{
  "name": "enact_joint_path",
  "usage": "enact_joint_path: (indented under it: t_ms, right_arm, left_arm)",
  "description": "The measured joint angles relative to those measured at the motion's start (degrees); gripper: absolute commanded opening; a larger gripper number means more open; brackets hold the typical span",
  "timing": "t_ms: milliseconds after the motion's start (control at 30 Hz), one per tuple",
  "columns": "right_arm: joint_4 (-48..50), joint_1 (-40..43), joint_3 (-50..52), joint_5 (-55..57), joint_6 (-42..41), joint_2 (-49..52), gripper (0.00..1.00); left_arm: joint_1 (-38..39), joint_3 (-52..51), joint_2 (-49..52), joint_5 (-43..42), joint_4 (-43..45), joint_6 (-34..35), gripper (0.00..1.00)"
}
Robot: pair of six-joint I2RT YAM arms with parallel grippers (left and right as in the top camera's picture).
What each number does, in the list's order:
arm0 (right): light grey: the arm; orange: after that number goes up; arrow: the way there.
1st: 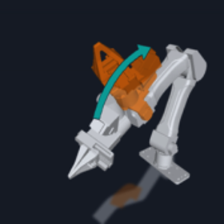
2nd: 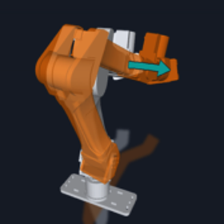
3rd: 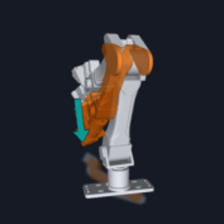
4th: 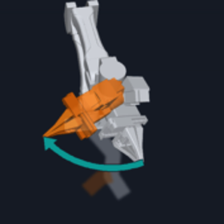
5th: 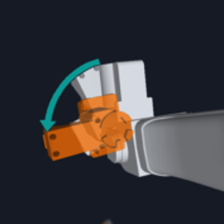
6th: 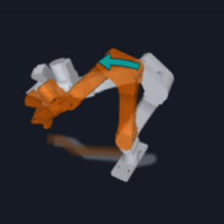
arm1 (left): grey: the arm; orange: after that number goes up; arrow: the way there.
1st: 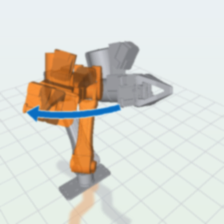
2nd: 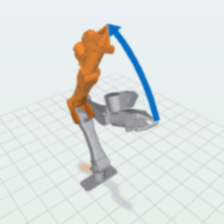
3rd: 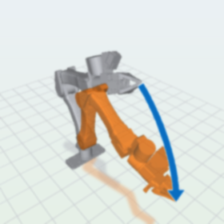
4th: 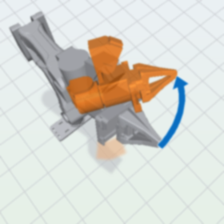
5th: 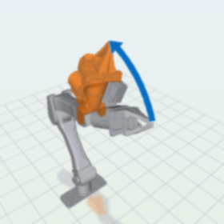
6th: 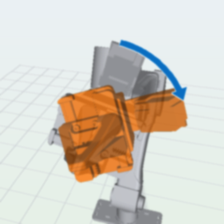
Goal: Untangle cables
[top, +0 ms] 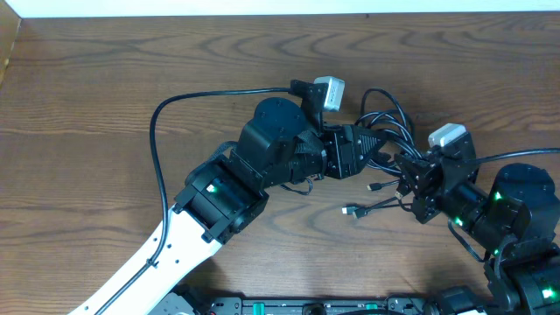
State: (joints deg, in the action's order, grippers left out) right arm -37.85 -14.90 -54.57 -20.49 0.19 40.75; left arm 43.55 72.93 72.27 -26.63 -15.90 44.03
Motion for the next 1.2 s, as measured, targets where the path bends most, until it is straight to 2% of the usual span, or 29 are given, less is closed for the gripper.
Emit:
enact_joint_path:
  t_ms: [300,933,1067,1200]
  right_arm:
    - [0.04,0.00,0.00,-1.57,0.02,0.00,0.01]
    - [0.68,0.00,0.00,-4.68,0.00,0.02,0.01]
    - [2.08,0.00,0.02,-5.66,0.02,0.02,0.01]
    - [2.86,0.00,0.04,-6.32,0.00,0.02,0.01]
  left_arm:
    - [0.00,0.02,0.00,0.48,-2.10,-3.85,0.48]
    - [0.07,0.02,0.00,4.07,-3.19,-5.31,0.47]
    - [0.04,0.02,0.00,4.48,-3.17,-5.25,0.37]
    - [-0.07,0.02,0.00,4.76,-3.17,-5.49,0.33]
